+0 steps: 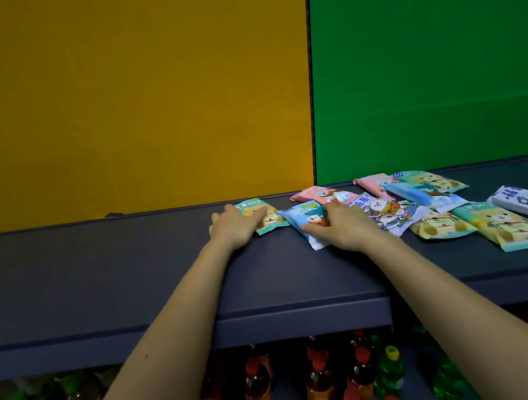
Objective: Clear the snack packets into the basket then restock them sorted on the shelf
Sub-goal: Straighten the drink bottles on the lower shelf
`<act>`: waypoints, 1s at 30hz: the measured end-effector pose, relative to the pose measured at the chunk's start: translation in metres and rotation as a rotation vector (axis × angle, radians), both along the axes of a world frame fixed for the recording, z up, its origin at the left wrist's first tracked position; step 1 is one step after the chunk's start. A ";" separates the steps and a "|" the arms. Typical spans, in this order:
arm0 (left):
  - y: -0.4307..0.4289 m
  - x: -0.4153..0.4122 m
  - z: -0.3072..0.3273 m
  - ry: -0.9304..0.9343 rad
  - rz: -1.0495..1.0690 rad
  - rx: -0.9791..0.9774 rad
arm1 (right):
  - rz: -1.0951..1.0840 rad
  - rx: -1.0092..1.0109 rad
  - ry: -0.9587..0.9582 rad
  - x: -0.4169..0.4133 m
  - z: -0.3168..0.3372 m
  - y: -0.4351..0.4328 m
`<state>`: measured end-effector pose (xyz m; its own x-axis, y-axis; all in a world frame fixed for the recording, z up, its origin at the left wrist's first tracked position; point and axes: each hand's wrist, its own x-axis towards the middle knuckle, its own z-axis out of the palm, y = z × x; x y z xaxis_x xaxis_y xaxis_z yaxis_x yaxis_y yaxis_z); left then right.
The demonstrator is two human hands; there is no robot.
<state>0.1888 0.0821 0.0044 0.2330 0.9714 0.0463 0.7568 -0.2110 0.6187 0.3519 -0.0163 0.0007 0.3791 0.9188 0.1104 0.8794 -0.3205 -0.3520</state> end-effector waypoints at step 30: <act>-0.200 -0.341 -0.046 -1.186 0.572 0.223 | 0.746 0.295 0.821 -0.260 0.004 -0.036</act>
<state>-0.1519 -0.1177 -0.0414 -0.4930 0.8636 0.1055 -0.1963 -0.2285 0.9535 0.0922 -0.0523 0.0049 -0.1918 0.9244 0.3297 0.2866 0.3741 -0.8820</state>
